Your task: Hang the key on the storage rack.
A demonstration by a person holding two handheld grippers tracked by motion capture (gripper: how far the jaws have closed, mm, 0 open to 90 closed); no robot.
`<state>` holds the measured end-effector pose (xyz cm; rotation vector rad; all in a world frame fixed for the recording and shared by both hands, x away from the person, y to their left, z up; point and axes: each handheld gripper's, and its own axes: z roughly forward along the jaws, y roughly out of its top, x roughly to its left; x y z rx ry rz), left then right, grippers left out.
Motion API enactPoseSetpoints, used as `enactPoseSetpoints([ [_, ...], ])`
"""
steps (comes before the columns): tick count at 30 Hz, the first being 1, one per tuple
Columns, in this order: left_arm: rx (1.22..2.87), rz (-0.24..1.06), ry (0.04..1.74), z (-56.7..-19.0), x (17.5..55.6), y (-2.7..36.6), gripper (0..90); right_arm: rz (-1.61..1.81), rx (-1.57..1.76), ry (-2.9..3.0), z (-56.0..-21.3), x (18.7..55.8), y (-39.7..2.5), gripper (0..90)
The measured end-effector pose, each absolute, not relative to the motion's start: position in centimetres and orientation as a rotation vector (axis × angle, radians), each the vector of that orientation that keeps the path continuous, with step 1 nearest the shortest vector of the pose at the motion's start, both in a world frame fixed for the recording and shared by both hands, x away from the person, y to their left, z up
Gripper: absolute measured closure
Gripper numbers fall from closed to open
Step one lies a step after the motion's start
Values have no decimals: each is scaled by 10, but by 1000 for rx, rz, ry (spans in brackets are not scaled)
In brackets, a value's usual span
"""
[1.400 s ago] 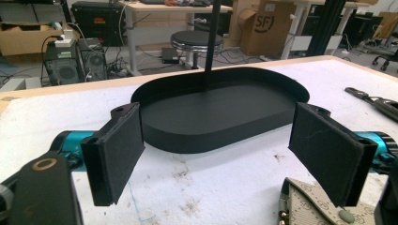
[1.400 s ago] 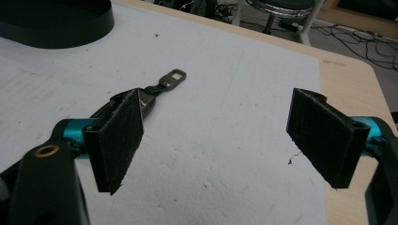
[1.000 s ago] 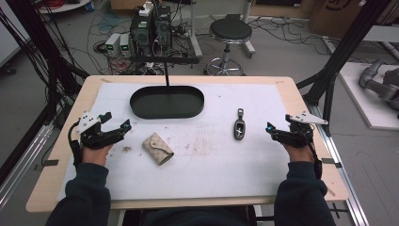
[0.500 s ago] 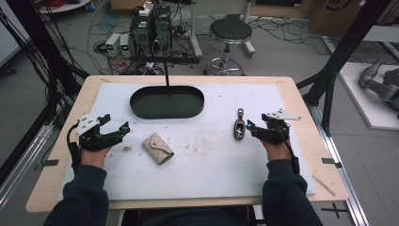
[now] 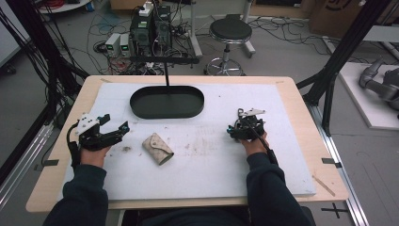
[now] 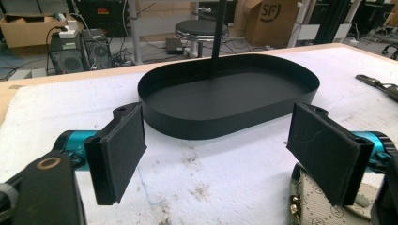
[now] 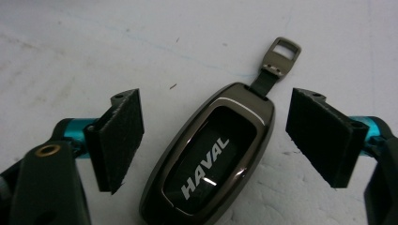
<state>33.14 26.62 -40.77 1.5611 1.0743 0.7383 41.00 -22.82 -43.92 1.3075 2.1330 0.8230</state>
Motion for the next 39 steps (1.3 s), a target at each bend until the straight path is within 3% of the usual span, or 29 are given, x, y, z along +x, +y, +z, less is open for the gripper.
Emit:
enactPoseSetpoints([
  [2,1560,738,1075,-408,331,266,193,811,1302,2150,-441,411,-229,270],
  [6,1559,737,1078,-408,332,267,194,780,1303,2225,-440,413,-239,470],
  [8,1558,737,1080,-408,332,267,194,763,1277,2239,-439,413,-241,487],
  [14,1559,740,1079,-408,332,267,194,741,1200,2295,-437,414,-250,490],
  [16,1560,737,1079,-408,332,267,194,765,1207,2279,-437,415,-250,448],
  [18,1567,739,1079,-408,332,267,194,800,1247,2218,-437,417,-248,310],
  [23,1559,737,1081,-408,332,267,195,786,1266,2256,-443,428,-242,246],
  [29,1570,733,1077,-408,333,266,197,862,1297,2294,-445,432,-247,305],
  [31,1571,733,1075,-408,333,265,201,870,1268,2315,-444,431,-246,460],
  [32,1573,733,1074,-408,333,265,203,878,1269,2320,-443,430,-245,492],
  [39,1566,729,1081,-409,333,266,203,858,1294,2306,-441,429,-242,498],
])
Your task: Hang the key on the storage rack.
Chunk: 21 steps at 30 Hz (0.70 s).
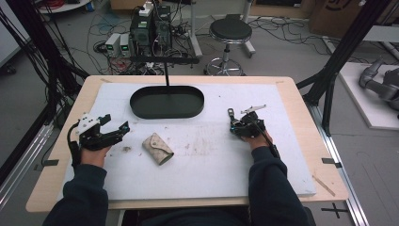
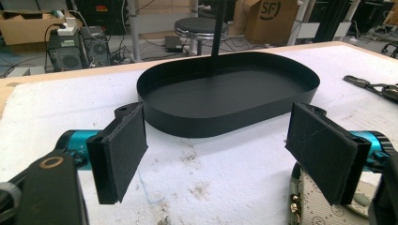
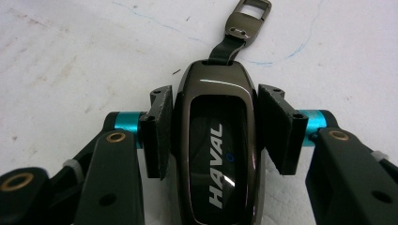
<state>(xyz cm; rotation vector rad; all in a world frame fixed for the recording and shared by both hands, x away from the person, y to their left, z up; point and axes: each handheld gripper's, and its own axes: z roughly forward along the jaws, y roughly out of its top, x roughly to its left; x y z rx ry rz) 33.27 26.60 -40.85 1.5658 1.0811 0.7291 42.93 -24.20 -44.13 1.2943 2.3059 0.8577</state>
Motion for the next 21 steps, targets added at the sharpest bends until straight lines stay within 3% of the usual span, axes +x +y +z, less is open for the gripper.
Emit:
enactPoseSetpoints([
  [5,1563,727,1085,-409,333,267,203,910,1310,2301,-436,428,-243,498],
  [21,1572,727,1077,-409,333,266,206,1086,1062,2255,-353,439,-196,498],
])
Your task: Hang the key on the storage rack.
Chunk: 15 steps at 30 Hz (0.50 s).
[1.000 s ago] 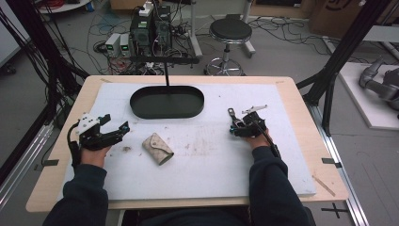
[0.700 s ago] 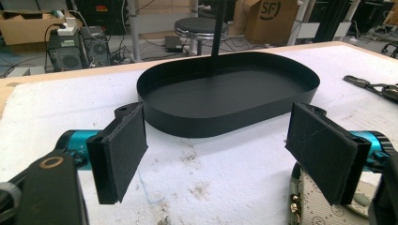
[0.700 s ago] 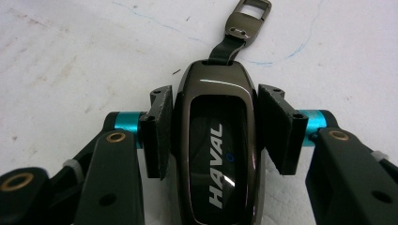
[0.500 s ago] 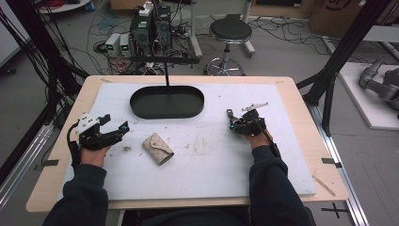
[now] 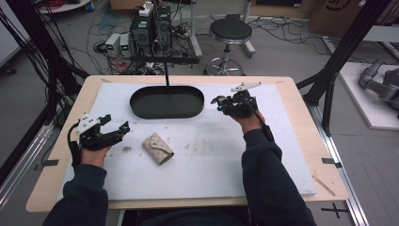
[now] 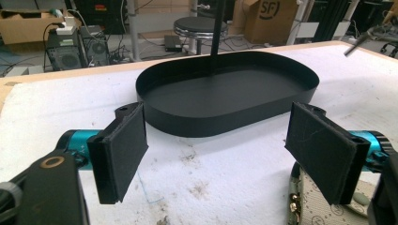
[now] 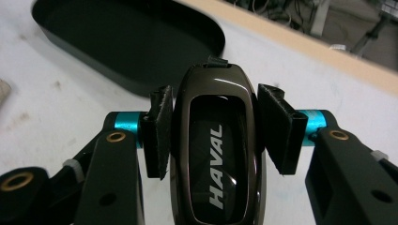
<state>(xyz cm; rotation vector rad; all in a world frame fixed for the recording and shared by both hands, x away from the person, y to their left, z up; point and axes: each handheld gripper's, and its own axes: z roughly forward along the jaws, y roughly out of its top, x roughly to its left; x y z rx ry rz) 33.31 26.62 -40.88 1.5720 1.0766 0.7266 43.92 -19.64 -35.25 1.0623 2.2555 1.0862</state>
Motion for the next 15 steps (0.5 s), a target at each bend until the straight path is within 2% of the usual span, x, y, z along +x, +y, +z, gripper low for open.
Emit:
enactPoseSetpoints([
  [15,1578,717,1074,-410,334,265,209,1154,925,2208,-301,468,-149,497],
])
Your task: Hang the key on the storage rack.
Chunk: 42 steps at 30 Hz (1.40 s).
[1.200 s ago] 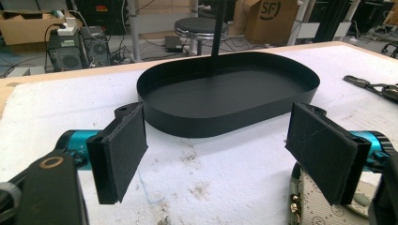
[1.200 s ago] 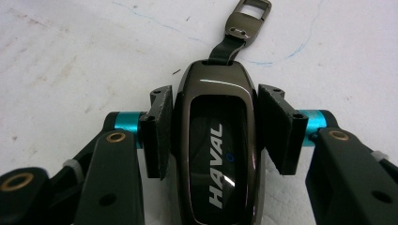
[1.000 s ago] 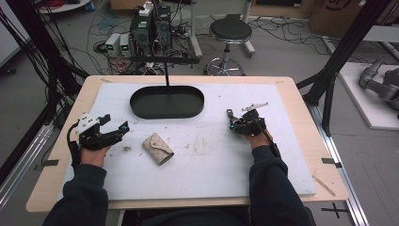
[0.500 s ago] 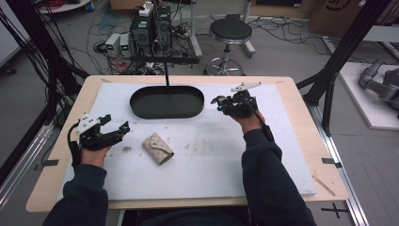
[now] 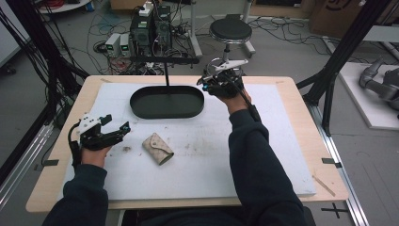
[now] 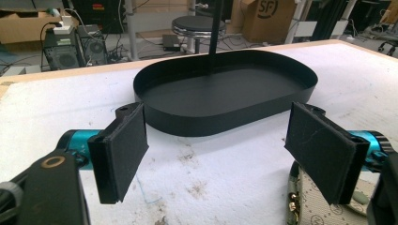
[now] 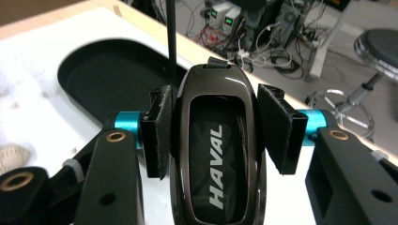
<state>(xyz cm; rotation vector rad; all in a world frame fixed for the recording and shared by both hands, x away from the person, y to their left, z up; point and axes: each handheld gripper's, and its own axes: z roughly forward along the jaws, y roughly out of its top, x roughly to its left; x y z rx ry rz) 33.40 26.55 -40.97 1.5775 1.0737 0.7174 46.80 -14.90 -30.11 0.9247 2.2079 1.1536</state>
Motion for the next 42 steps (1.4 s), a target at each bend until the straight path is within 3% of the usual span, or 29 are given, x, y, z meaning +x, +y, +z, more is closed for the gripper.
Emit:
enactPoseSetpoints([
  [15,1577,711,1072,-411,334,266,209,1171,908,2139,-269,484,-116,497],
  [42,1594,712,1063,-411,335,264,210,1183,956,2108,-257,500,-102,497],
])
